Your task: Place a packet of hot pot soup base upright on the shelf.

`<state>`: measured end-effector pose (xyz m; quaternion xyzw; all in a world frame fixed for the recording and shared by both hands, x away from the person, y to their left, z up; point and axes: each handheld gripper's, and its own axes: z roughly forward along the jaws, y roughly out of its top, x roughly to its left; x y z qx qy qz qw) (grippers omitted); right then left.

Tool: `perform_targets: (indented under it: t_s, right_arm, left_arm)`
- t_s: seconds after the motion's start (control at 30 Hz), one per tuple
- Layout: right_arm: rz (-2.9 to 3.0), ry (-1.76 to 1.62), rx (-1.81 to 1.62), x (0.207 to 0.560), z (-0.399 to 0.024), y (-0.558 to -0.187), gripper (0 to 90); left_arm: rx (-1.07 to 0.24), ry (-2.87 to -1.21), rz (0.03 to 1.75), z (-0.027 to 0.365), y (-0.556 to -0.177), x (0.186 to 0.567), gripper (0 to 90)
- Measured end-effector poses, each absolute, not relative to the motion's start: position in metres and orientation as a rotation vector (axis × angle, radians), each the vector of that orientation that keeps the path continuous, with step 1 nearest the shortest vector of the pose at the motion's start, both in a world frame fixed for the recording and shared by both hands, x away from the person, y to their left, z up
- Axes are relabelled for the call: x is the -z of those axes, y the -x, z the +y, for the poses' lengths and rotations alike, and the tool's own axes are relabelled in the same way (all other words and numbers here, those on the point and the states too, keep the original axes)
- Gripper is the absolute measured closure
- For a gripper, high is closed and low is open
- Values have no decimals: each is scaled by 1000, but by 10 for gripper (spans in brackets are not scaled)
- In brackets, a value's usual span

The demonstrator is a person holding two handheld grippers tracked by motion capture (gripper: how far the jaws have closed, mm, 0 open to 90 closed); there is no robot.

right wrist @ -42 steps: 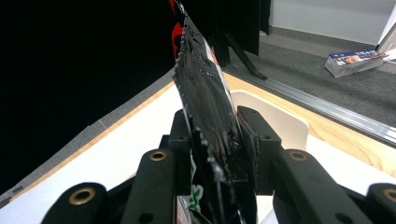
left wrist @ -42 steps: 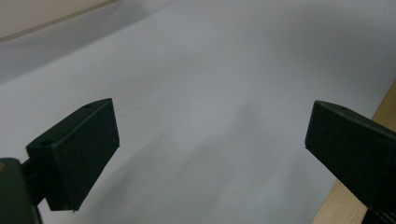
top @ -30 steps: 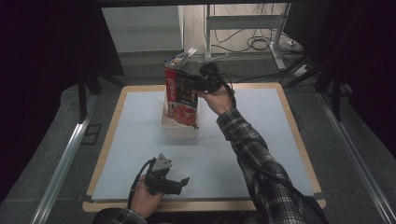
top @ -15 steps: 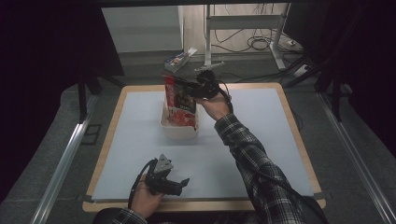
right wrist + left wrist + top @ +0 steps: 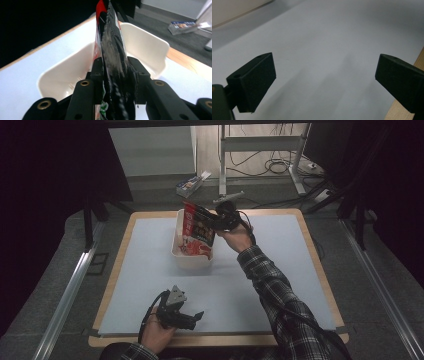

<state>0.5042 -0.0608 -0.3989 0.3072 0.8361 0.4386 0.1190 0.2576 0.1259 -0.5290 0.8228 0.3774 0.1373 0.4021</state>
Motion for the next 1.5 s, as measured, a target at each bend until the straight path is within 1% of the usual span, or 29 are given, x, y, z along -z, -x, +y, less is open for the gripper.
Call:
perform_targets:
  t_s: [0.27, 0.37, 0.4, 0.47, 0.57, 0.6, 0.63, 0.7, 0.8, 0.87, 1.5]
  right_arm:
    - [2446, -953, -1262, 410, -73, -512, 693]
    - [2461, -934, -1223, 408, -70, -512, 649]
    - [2469, -920, -1195, 407, -68, -512, 598]
    - [2469, -914, -1155, 406, -64, -512, 430]
    - [2450, -922, -1200, 402, -63, -514, 267]
    - [2461, -935, -1216, 400, -62, -516, 171]
    - [2461, -935, -1216, 400, -62, -516, 171]
    - [2473, -927, -1203, 398, -62, -517, 97]
    - [2491, -894, -1188, 397, -61, -515, 39]
    - [2514, -866, -1187, 396, -59, -513, 20]
    - [2568, -742, -1193, 385, -68, -489, 17]
  left_arm:
    - [-347, -2081, 956, 126, -258, 529, 30]
    - [-350, -2075, 961, 127, -258, 529, 29]
    - [-349, -2073, 962, 127, -258, 529, 29]
    - [-349, -2068, 965, 129, -258, 529, 27]
    - [-363, -2066, 971, 130, -258, 529, 21]
    - [-372, -2067, 973, 130, -258, 529, 15]
    - [-380, -2068, 973, 131, -258, 529, 15]
    - [-403, -2065, 975, 132, -258, 529, 7]
    - [-437, -2043, 971, 135, -257, 528, 2]
    - [-442, -2032, 982, 136, -257, 528, 0]
    - [-440, -2038, 1005, 137, -256, 527, 6]
